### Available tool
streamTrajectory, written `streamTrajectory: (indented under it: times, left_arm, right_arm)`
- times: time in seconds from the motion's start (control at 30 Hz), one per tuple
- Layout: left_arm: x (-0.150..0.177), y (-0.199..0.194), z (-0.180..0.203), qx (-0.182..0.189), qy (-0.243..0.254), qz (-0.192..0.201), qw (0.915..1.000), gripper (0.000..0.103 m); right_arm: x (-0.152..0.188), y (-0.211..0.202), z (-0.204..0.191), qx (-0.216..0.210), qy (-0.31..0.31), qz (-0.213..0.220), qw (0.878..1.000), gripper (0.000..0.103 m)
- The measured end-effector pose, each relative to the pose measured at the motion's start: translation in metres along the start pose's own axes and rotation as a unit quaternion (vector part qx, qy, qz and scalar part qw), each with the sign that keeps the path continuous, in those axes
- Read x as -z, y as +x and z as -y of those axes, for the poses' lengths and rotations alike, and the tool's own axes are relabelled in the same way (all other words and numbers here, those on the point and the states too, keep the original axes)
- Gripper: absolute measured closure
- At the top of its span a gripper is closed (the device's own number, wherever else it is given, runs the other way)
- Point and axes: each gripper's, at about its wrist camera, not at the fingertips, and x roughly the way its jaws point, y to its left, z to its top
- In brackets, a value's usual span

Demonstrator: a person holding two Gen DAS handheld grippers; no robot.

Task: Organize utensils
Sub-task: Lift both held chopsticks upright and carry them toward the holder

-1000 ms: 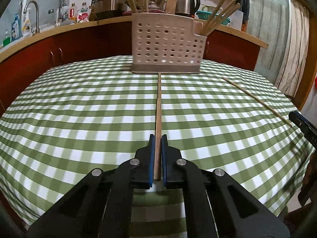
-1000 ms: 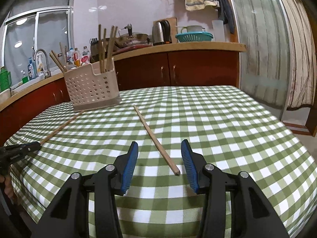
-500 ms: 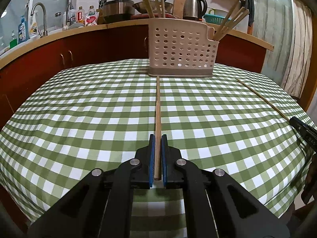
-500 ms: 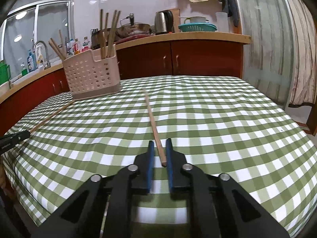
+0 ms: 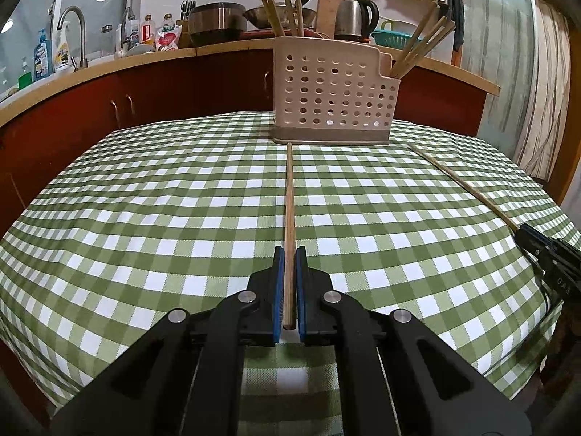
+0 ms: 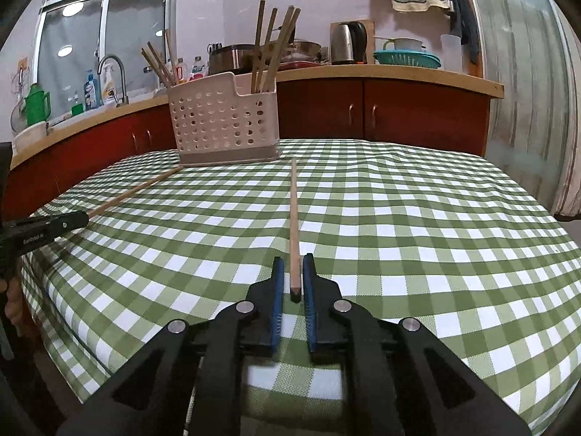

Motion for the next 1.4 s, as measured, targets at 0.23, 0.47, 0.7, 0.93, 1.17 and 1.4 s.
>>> streamTrajectory:
  times: [0.23, 0.47, 0.7, 0.93, 1.17, 1.4]
  left_arm:
    - [0.001, 0.0, 0.0, 0.002, -0.001, 0.0, 1.0, 0.096]
    - [-0.007, -0.011, 0.001, -0.002, 0.003, 0.023, 0.9997, 0.096]
    - [-0.017, -0.032, -0.001, -0.008, 0.011, 0.053, 0.9985, 0.096]
    - [-0.032, -0.056, -0.006, -0.016, 0.006, 0.084, 0.9964, 0.096]
    - [-0.054, -0.082, -0.011, -0.016, -0.002, 0.118, 0.9929, 0.096]
    - [-0.069, -0.103, -0.012, -0.017, -0.003, 0.145, 0.9893, 0.096]
  right_arm:
    - [-0.002, -0.001, 0.001, -0.003, 0.007, -0.003, 1.0, 0.094]
    - [-0.015, -0.014, -0.003, -0.006, 0.005, 0.011, 1.0, 0.096]
    - [-0.041, -0.033, -0.012, 0.001, -0.017, 0.044, 0.999, 0.096]
    - [-0.065, -0.055, -0.022, -0.002, -0.029, 0.078, 0.997, 0.096]
    - [-0.085, -0.074, -0.03, -0.009, -0.031, 0.107, 0.994, 0.096]
    - [-0.101, -0.085, -0.032, -0.016, -0.022, 0.124, 0.992, 0.096]
